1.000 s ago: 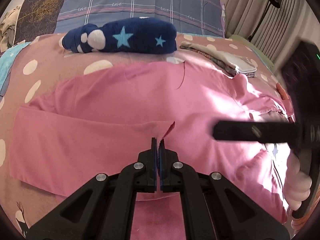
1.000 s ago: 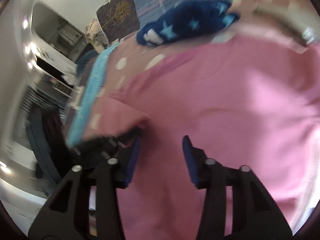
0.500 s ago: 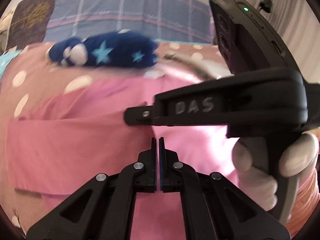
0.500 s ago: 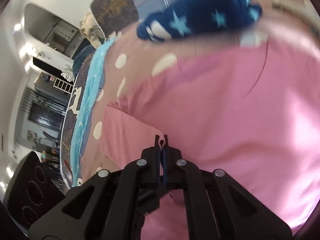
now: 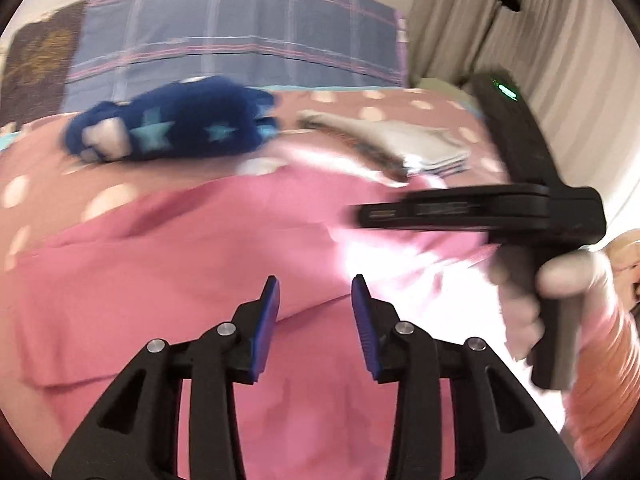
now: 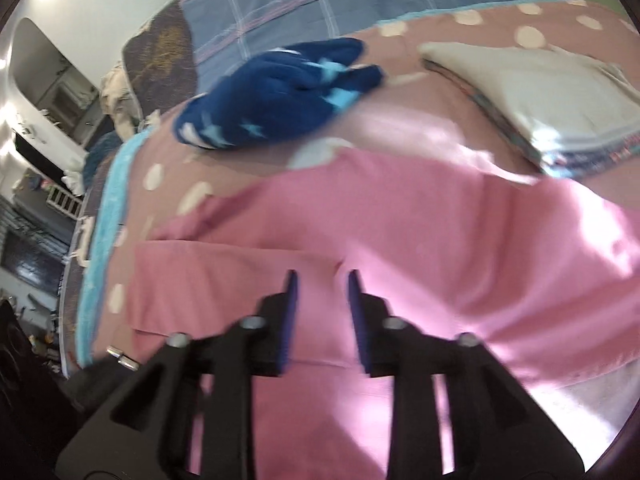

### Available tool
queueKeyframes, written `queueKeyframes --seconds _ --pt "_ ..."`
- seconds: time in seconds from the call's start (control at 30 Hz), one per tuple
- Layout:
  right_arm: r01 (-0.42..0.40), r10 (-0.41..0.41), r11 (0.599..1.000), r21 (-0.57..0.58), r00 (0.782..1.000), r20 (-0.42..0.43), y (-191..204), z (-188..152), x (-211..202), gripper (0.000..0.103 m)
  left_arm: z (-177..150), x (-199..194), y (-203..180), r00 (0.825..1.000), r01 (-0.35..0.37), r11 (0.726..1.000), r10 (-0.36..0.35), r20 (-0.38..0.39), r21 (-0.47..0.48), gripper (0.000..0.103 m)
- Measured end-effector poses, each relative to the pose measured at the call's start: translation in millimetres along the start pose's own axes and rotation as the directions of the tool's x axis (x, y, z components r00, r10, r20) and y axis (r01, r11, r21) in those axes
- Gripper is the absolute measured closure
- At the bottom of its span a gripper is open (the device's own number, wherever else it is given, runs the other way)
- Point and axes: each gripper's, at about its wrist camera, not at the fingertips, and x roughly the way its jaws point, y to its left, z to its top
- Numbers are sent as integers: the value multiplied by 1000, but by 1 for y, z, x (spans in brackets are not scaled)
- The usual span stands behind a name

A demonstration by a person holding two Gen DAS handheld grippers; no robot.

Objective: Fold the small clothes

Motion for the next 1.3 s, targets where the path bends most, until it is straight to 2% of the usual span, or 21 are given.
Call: queueKeyframes --seconds 0.1,0.13,0.2,0.23,0.3,0.4,0.43,0.47,0.53,0.6,0.67,0.7,0.73,0.77,0.83,0.9,0.93,0.97,1.07,1.2,1.3 --pt "-26 26 1000 -18 1000 -13 -12 -14 -2 69 -26 -28 54 989 -143 988 144 13 -66 65" --pt "-33 33 999 -25 999 -20 -14 -20 -1 64 -33 -35 69 984 -177 980 179 12 -90 64" --pt "-34 32 999 -40 999 -37 -15 -27 2 58 -49 -51 104 968 -249 955 253 1 -160 64" --pt "-35 32 998 -44 998 -52 -14 -31 8 57 -61 -59 129 955 -293 931 297 -16 -220 64" --pt "-42 40 999 -31 996 -79 -12 -34 18 57 -77 -68 161 936 -346 887 349 -48 -305 64" --pt "-44 43 999 -15 994 -97 -5 -36 36 55 -92 -72 187 931 -359 858 356 -80 -368 64" --pt "-21 19 999 -41 998 -66 2 -37 39 67 -96 -70 193 936 -349 857 341 -90 -379 64" --pt "-2 -1 998 -68 999 -46 7 -38 39 101 -97 -68 193 940 -338 860 329 -92 -382 64" --pt "28 -30 995 -100 999 -14 16 -37 40 102 -96 -59 194 949 -313 870 301 -94 -381 64" --pt "44 -39 995 -93 998 51 20 -35 26 102 -91 -51 195 946 -321 873 311 -89 -366 64" --pt "65 -53 994 -90 990 129 21 -31 4 102 -89 -47 195 940 -339 871 332 -83 -355 61" --pt "93 -78 992 -84 983 166 20 -28 -6 102 -88 -45 195 935 -350 868 345 -80 -353 54" --pt "132 -115 988 -78 974 194 18 -26 -13 102 -86 -43 196 923 -378 859 379 -68 -346 46" --pt "192 -171 978 -79 962 213 14 -24 -17 102 -86 -42 196 916 -393 856 397 -62 -335 46" --pt "214 -194 970 -112 967 165 6 -22 -8 98 -88 -39 197 913 -399 856 404 -56 -328 46" --pt "221 -210 968 -121 973 96 -4 -27 5 86 -90 -40 198 914 -395 858 404 -44 -328 47" --pt "227 -217 967 -112 972 91 -8 -30 7 75 -91 -43 198 917 -387 861 397 -37 -331 54" --pt "234 -224 967 -100 970 97 -11 -31 8 74 -92 -44 199 920 -378 864 389 -34 -332 61" --pt "236 -228 970 -63 967 117 -12 -28 4 74 -92 -44 196 927 -362 876 376 -20 -319 71" --pt "199 -179 970 -138 973 144 26 -18 -2 69 -92 -40 190 929 -356 888 371 -5 -291 75" --pt "104 -83 961 -257 992 93 82 -7 11 67 -94 -41 194 940 -322 893 341 6 -314 76"
